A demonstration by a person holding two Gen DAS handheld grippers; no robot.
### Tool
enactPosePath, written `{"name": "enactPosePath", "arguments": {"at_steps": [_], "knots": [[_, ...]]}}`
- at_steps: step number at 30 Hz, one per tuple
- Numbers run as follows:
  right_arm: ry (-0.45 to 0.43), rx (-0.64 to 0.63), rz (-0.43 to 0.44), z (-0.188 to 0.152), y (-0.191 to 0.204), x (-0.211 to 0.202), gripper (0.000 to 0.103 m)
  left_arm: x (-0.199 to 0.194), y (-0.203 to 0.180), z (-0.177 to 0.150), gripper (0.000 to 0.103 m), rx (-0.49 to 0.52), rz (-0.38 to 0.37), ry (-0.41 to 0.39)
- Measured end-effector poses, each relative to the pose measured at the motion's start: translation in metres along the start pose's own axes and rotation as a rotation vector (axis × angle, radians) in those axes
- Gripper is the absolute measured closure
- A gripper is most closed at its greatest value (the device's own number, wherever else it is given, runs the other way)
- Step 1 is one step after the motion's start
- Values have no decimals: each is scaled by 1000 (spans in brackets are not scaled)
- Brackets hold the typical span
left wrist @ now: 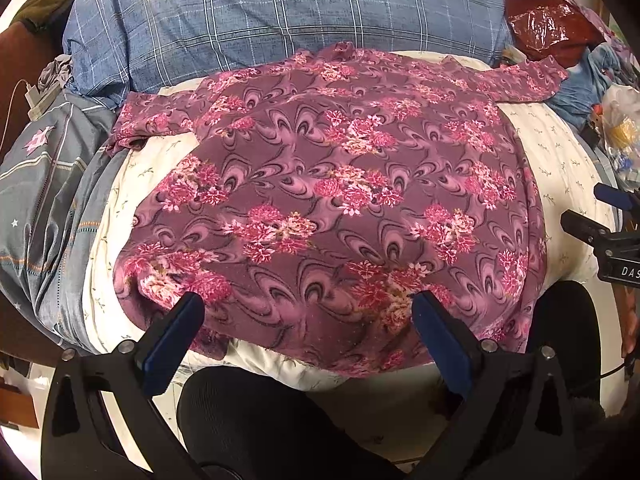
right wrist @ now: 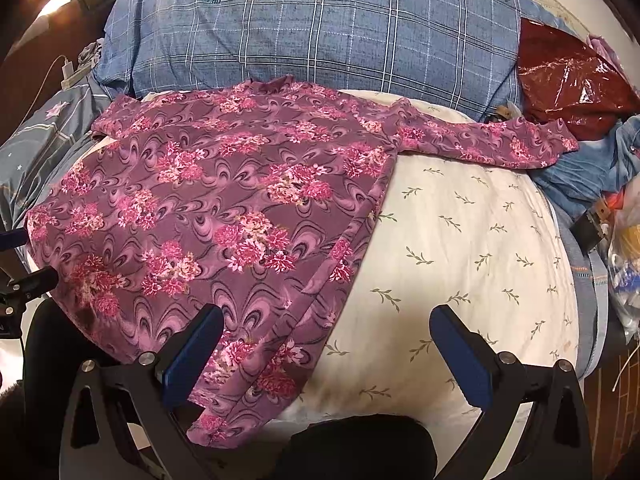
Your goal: Fold small clothes
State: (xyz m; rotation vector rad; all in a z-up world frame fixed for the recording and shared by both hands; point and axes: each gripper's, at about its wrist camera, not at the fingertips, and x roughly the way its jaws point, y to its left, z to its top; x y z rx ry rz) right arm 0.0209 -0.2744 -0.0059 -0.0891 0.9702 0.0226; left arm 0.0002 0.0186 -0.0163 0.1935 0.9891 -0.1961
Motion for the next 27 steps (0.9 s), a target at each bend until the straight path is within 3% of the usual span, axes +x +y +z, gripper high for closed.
{"name": "enactPosePath", "arguments": {"at_steps": [27], "knots": [[3, 15, -4, -2, 0, 3, 0, 8, 1, -4, 0, -12, -22, 29]]}}
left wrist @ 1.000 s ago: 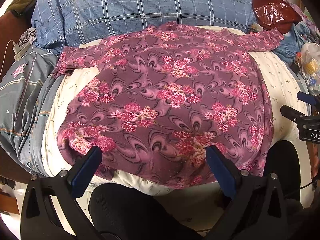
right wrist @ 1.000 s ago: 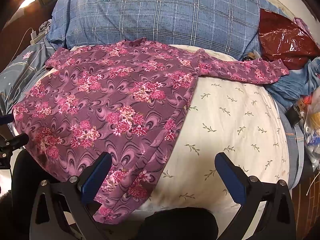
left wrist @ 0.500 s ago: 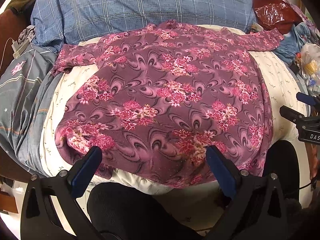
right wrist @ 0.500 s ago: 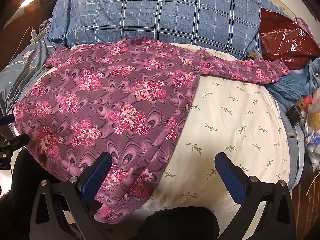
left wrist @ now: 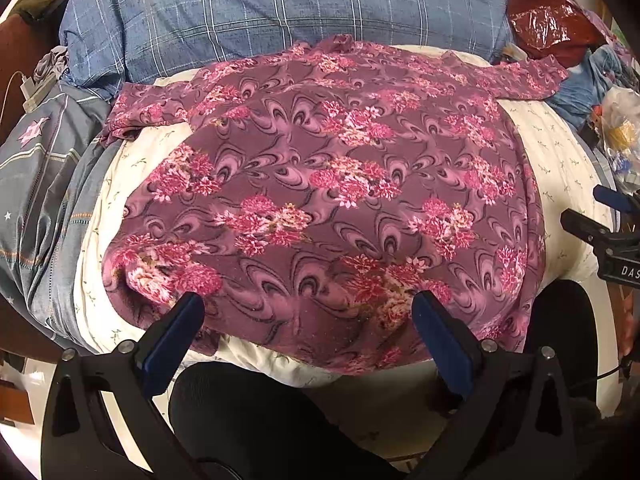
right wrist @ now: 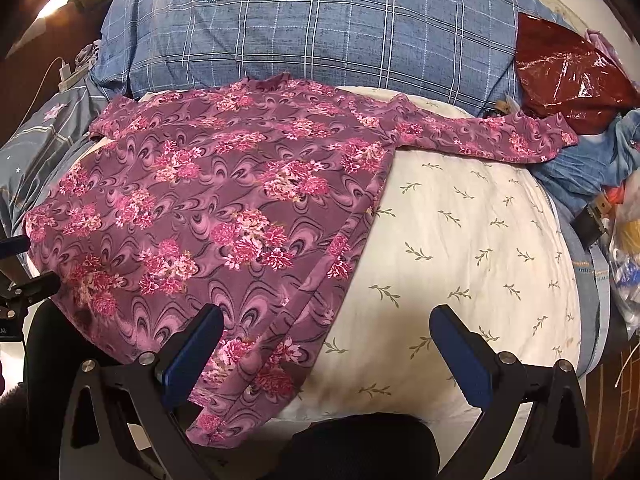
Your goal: Fold small clothes
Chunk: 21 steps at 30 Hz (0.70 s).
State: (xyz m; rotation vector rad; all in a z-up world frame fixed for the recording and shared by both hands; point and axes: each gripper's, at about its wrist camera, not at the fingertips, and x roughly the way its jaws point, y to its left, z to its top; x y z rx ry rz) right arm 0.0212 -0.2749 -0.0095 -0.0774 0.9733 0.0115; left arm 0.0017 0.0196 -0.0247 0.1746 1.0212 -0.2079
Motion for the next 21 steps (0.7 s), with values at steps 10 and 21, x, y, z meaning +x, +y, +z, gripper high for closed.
{"name": "enactPosePath", "arguments": {"at_steps": [10, 21], "knots": [[8, 10, 18, -1, -1, 3, 0, -3, -2, -1, 0, 10, -7, 3], [6, 13, 24, -1, 0, 2, 0, -1, 0, -3, 0, 7, -12, 4]]}}
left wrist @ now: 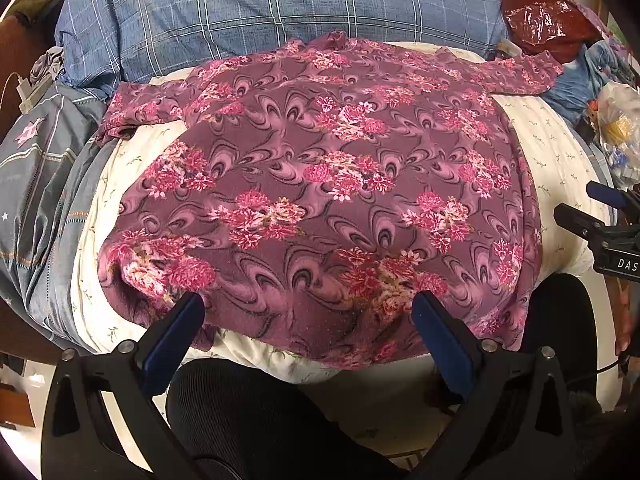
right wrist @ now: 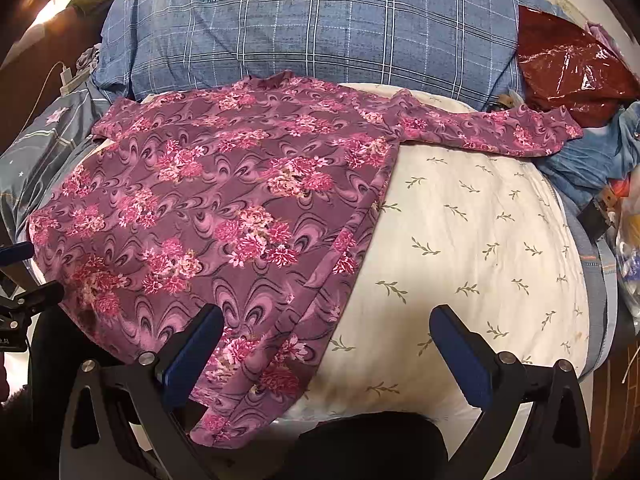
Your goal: Fold small clothes
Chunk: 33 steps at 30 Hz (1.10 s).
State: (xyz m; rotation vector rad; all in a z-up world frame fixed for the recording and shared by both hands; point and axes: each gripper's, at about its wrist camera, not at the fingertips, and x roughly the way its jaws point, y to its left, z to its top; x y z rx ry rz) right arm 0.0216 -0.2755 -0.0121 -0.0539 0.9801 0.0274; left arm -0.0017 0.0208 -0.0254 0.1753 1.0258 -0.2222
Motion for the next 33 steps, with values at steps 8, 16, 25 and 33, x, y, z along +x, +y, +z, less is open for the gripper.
{"name": "enactPosePath", "arguments": {"at_steps": [8, 16, 25, 33], "knots": [[1, -2, 12, 0, 0, 3, 0, 2, 0, 0, 0, -4, -5, 10], [15, 54, 114, -9, -16, 5, 5, -16, 60, 15, 0, -142, -27, -19], [117, 157, 266, -30, -31, 31, 13, -6, 148, 8, 0, -338, 30, 47], [164, 172, 363, -30, -15, 53, 13, 7, 137, -3, 0, -370, 0, 117]]}}
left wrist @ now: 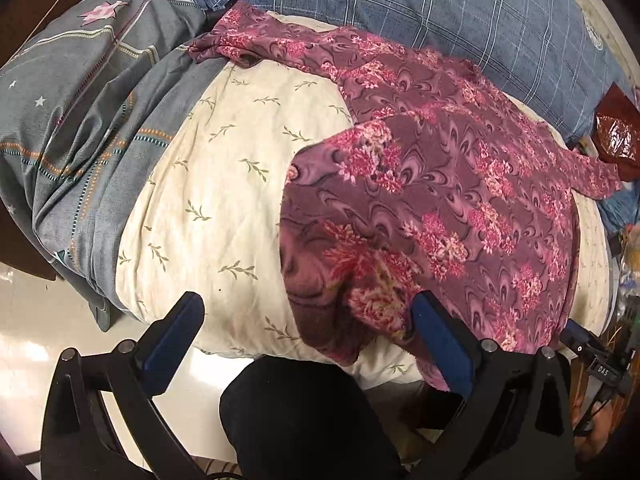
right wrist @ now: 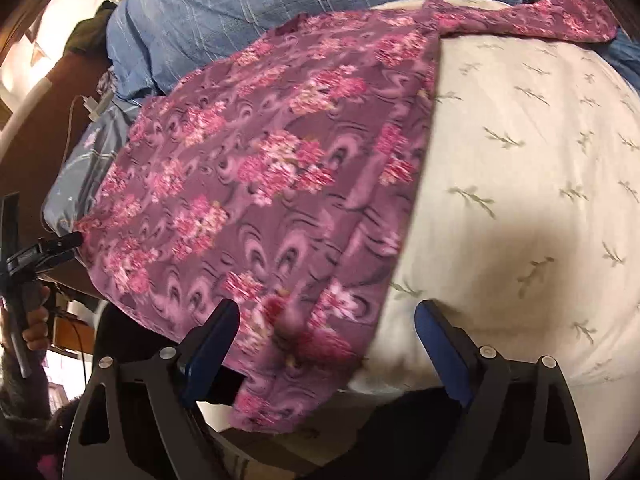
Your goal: Fold small clothes
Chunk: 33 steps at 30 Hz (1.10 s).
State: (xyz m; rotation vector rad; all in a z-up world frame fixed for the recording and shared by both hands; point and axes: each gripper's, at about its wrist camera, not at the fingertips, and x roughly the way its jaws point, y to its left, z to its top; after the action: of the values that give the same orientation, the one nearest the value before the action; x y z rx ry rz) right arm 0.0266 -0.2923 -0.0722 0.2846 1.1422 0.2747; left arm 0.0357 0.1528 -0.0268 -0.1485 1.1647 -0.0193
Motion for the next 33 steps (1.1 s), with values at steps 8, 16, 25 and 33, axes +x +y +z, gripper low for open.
{"name": "enactPosePath", "arguments": {"at_steps": [8, 16, 25, 33], "knots": [[-46, -124, -82, -6, 7, -7, 95, -7, 15, 13, 0, -46, -4, -28], [-162, 64, -132, -6, -79, -60, 96, -4, 27, 2, 0, -57, -32, -11], [-53, 58, -30, 1, -63, -37, 70, 47, -13, -20, 0, 29, -152, 196], [-85, -7, 53, -5, -49, -52, 96, 27, -41, -21, 98, 47, -385, 206]]}}
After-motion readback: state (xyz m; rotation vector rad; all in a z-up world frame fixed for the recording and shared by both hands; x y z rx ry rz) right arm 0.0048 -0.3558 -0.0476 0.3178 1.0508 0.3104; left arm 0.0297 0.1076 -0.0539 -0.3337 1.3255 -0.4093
